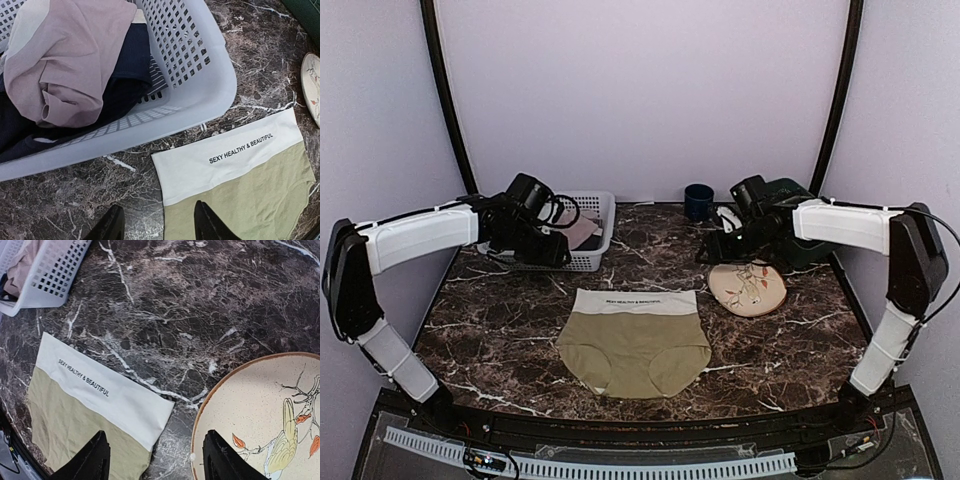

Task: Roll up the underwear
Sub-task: Flatten out the underwear at the center of the board, then rotate the underwear at the center of the board.

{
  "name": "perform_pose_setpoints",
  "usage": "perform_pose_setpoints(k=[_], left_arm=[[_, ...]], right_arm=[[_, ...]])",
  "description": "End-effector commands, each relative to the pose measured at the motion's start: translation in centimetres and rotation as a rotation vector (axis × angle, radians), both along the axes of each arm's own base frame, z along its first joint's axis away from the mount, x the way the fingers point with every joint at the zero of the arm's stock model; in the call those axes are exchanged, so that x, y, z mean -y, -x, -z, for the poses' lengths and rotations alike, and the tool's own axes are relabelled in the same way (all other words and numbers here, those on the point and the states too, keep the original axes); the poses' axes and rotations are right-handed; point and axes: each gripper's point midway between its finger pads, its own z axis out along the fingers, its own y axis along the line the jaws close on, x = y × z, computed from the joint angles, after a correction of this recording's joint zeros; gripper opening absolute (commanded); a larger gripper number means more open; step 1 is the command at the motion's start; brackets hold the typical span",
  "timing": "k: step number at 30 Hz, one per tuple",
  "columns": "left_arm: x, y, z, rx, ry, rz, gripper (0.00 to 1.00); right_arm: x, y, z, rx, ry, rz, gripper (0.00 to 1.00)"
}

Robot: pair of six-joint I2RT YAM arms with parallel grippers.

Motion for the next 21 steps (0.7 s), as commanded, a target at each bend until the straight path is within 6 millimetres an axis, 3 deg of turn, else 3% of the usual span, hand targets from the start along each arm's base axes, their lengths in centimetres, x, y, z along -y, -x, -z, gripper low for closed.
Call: perform_pose_setpoints(k=[1,4,7,11,13,17,21], left_arm=[[-1.7,3.3,-3.6,0.049,0.053,-0.007,0.50],[-0.2,6.4,-2.3,0.008,0.133,0.074,0.50],[3.0,10.3,0.0,-0.059,0.143,0.221,0.50],[8.0,14.6,3.0,-0.161,0.125,0.388,0.45],[9.6,15.6,4.6,-0.206,0.134,0.402,0.44],[10.9,16.8,7.4,-0.297,0.174,0.370,0.40],[9.7,17.5,10.0,-0.358,0.120,0.322,0.38]], right_arm=[[-2.6,1.5,-5.3,0.073,-0.166,-0.131,0.61],[-4.5,4.4,-3.1,-0.012,-0.221,-0.237,0.55],[-6.4,6.3,-1.6,-0.059,-0.226,-0.324,0.51],[-8.4,7.1,0.3,-0.101,-0.194,-0.408,0.47],[-8.9,6.9,1.6,-0.119,-0.172,-0.428,0.43],[-9.1,6.5,4.1,-0.160,-0.131,-0.442,0.38],[-8.6,6.8,6.5,-0.205,-0.085,-0.446,0.32]])
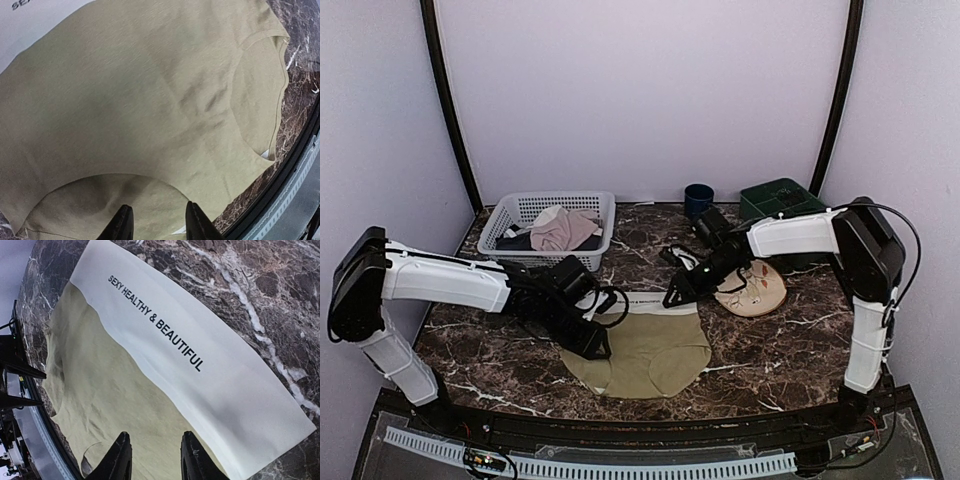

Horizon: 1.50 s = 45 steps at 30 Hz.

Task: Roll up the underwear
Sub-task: Rotate the underwear at the center of the board.

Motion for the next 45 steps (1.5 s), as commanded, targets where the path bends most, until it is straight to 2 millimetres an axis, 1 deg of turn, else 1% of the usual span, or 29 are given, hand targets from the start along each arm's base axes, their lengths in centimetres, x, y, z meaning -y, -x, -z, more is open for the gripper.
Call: perform_pose_setpoints(k=[1,3,6,9,11,12,13,14,15,16,17,18,19,21,23,26,30,33,34,36,39,42,45], left_arm=[[-0.8,0.6,1.7,-0.055,-0.033,-0.064,0.37],[-2.3,0.8,3.0,-0.064,-0.115,-0.070,0.36],[-3.9,0.6,4.0,-0.067,-0.205,-0.072,0.34],[-5.8,-0.4,4.8,-0.083,-0.259,-0.096,0.32],[-7.2,-1.5,5.1,-0.087,-0.293,-0.124,0.31],[-7.9,-2.2,5.0,-0.079,-0.306,-0.138,0.31],[-8.3,-3.0,4.5,-0.061,-0.317,-0.147,0.30],[-8.3,-3.9,3.6,-0.027,-0.326,-0.148,0.31],[-7.9,-4.6,2.5,0.006,-0.313,-0.131,0.33],[-7.3,-4.9,1.4,0.025,-0.287,-0.113,0.35],[-6.4,-4.9,0.0,0.049,-0.250,-0.091,0.37],[-5.6,-4.7,-1.3,0.071,-0.211,-0.069,0.40],[-4.7,-4.2,-2.3,0.088,-0.178,-0.049,0.41],[-3.9,-3.2,-3.8,0.094,-0.128,-0.050,0.43],[-3.3,-2.2,-4.5,0.078,-0.073,-0.073,0.43],[-2.5,-0.7,-4.3,0.044,-0.024,-0.084,0.43],[-2.0,0.5,-3.3,0.027,-0.032,-0.078,0.43],[-2.0,0.7,-2.8,0.019,-0.037,-0.087,0.43],[-2.1,0.7,-2.7,0.018,-0.041,-0.092,0.43],[-2.0,0.7,-2.6,0.013,-0.036,-0.098,0.43],[-0.3,2.1,-2.6,-0.017,0.018,-0.031,0.44],[0.6,3.5,-1.6,-0.044,-0.012,0.016,0.42],[0.2,3.8,0.0,-0.056,-0.068,0.001,0.40]], right_arm=[[0.2,0.0,1.1,-0.003,0.036,-0.035,0.31],[1.0,0.5,2.2,-0.012,0.079,-0.036,0.29],[2.7,1.6,3.7,-0.033,0.148,-0.032,0.27],[4.2,3.2,4.4,-0.057,0.189,-0.028,0.21],[4.8,4.7,4.5,-0.079,0.198,-0.037,0.19],[5.3,6.2,5.0,-0.104,0.210,-0.051,0.19],[5.3,7.6,5.1,-0.118,0.211,-0.074,0.18],[5.3,9.0,5.1,-0.141,0.206,-0.097,0.18],[5.2,10.2,4.6,-0.157,0.188,-0.119,0.17],[4.9,11.2,3.9,-0.166,0.161,-0.132,0.17],[4.6,11.9,3.2,-0.175,0.129,-0.136,0.18],[4.3,11.9,1.7,-0.164,0.086,-0.125,0.18],[4.0,11.6,0.6,-0.144,0.060,-0.114,0.19],[3.6,10.4,-1.0,-0.086,0.039,-0.091,0.20],[3.3,9.2,-1.7,-0.042,0.040,-0.076,0.20],[2.7,8.0,-0.7,-0.034,0.072,-0.087,0.20],[1.5,7.0,0.9,-0.044,0.077,-0.097,0.19],[1.8,7.2,3.3,-0.079,0.119,-0.107,0.17],[2.1,7.4,4.2,-0.093,0.139,-0.111,0.17],[2.6,7.5,5.1,-0.094,0.174,-0.112,0.16],[4.5,8.4,6.4,-0.109,0.246,-0.102,0.15],[6.3,10.3,6.8,-0.151,0.272,-0.076,0.13],[7.4,11.9,6.8,-0.176,0.265,-0.037,0.13]])
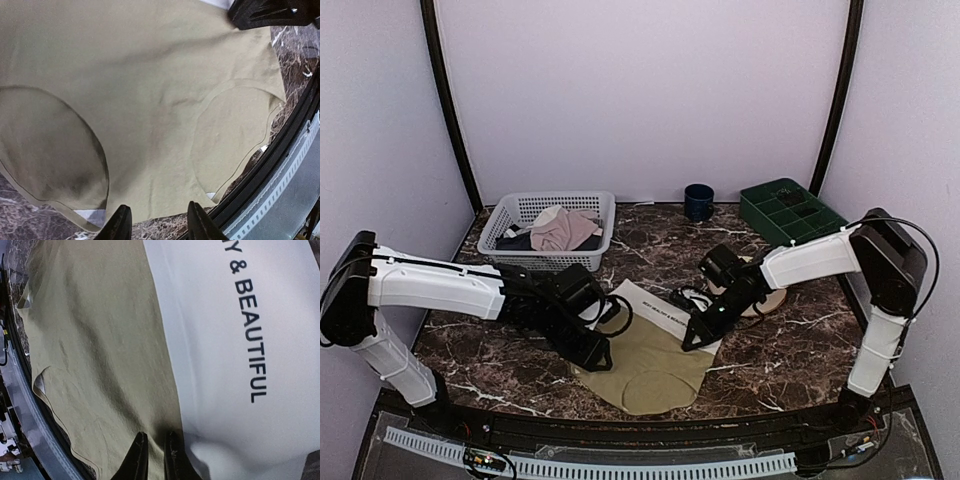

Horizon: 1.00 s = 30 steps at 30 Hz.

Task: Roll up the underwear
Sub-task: Rotate the underwear at the center of the board.

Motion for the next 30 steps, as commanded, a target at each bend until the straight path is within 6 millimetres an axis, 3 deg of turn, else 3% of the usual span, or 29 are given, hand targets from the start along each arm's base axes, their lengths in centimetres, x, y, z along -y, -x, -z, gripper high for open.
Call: perform_pose_setpoints(k=[1,5,9,14,18,21,24,30], left_arm=[[-0.2,1.0,2.2,-0.041,-0.055,-0.011,0.39],[-1.8,0.8,4.5,-0.037,-0.148,-0.035,0.37],[-3.5,-0.7,6.5,-0.035,-0.244,-0.051,0.33],[-6.1,-5.1,8.0,-0.022,-0.347,-0.063,0.28],[-7.8,-9.6,7.0,0.058,-0.446,-0.051,0.30],[-6.7,-11.8,4.2,0.141,-0.423,-0.014,0.36],[-6.3,-11.8,1.7,0.167,-0.371,-0.026,0.40],[-6.0,-9.0,-1.9,0.153,-0.189,-0.068,0.44]], right_arm=[[4.4,3.6,2.4,-0.078,0.144,0.070,0.13],[4.7,5.1,1.5,-0.097,0.118,0.096,0.14],[3.2,6.1,-1.2,-0.123,0.004,0.113,0.21],[1.9,4.3,-5.6,-0.026,-0.088,0.146,0.31],[1.1,2.5,-6.9,0.036,-0.088,0.141,0.33],[0.5,1.3,-6.4,0.057,-0.072,0.124,0.33],[-0.3,0.6,-4.7,0.047,-0.043,0.092,0.32],[-2.3,-1.8,-2.3,0.059,-0.010,0.053,0.29]])
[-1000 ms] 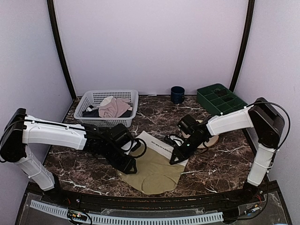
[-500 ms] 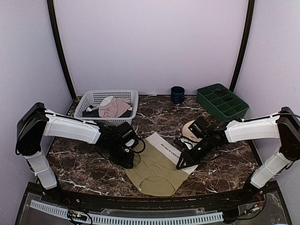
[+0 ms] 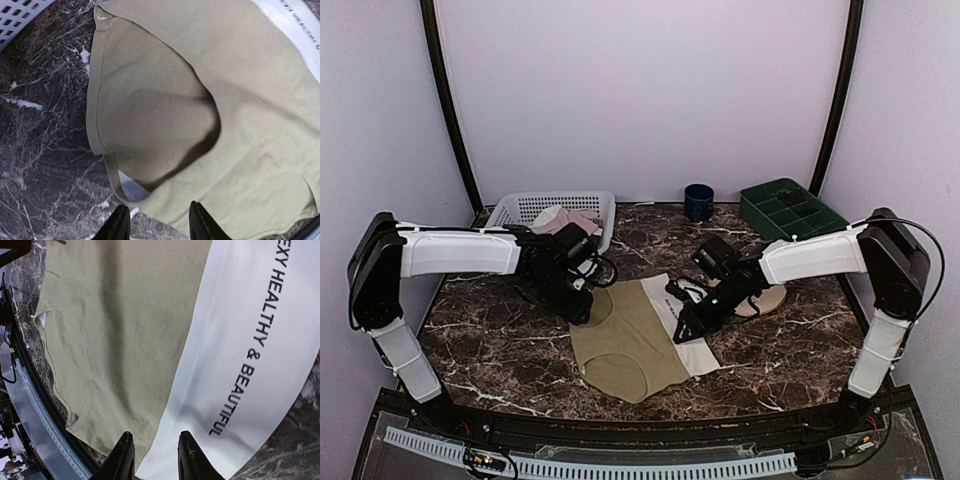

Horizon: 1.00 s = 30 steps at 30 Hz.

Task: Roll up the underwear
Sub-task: Rotate the underwear at the center of the board.

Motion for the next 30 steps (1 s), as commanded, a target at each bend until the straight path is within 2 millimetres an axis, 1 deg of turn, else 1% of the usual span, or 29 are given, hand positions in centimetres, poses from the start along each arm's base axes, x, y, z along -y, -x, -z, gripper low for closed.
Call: perform_pose_setpoints(k=[1,2,3,5,6,8,11,12,14,16,19,21,23,24,25,27,30], left_arm=[[0.1,2.9,-3.9,-0.002,0.153,0.008,0.45],[0.4,3.5,-4.4,-0.004,0.194,0.009,0.45],[0.9,4.2,-4.6,-0.014,0.235,0.016,0.45],[2.1,5.7,-4.9,-0.030,0.313,0.044,0.45],[2.5,6.4,-4.8,-0.039,0.328,0.055,0.45],[2.9,7.7,-3.9,-0.064,0.309,0.078,0.45],[3.9,9.5,-2.8,-0.088,0.264,0.117,0.45],[4.5,10.0,-2.6,-0.095,0.265,0.133,0.44],[5.7,10.8,-2.3,-0.100,0.269,0.162,0.44],[6.5,11.5,-1.7,-0.114,0.267,0.183,0.44],[7.9,12.4,-0.9,-0.131,0.278,0.210,0.44],[8.8,13.0,-0.1,-0.149,0.287,0.222,0.44],[9.2,13.3,1.1,-0.163,0.269,0.229,0.44],[9.0,13.4,1.7,-0.169,0.241,0.228,0.43],[8.5,13.5,2.3,-0.173,0.205,0.222,0.43],[7.4,13.4,3.0,-0.169,0.149,0.205,0.43],[4.8,13.3,3.5,-0.147,0.066,0.179,0.42]], right_arm=[[-1.2,-2.1,1.3,0.042,0.030,-0.035,0.28],[-1.7,-2.8,1.2,0.057,0.033,-0.032,0.27],[-1.6,-3.2,1.7,0.061,0.053,-0.023,0.25],[-0.6,-3.7,2.7,0.058,0.104,0.011,0.22],[0.1,-3.7,3.2,0.046,0.125,0.031,0.20],[2.4,-2.6,4.9,0.009,0.181,0.065,0.18],[5.5,-0.9,6.3,-0.005,0.260,0.083,0.16],[6.1,0.0,6.6,-0.019,0.265,0.079,0.16],[6.6,1.3,6.5,-0.037,0.245,0.086,0.16],[6.4,2.7,6.0,-0.056,0.208,0.086,0.16],[5.5,3.9,4.9,-0.062,0.157,0.095,0.18],[5.1,3.8,3.8,-0.052,0.125,0.125,0.20],[4.6,2.9,2.4,-0.019,0.096,0.156,0.22],[4.4,2.5,1.9,-0.007,0.097,0.169,0.23],[4.2,1.8,0.2,0.032,0.072,0.182,0.25],[4.1,0.8,-1.5,0.077,0.074,0.195,0.28],[4.3,-0.3,-3.9,0.139,0.080,0.212,0.35]])
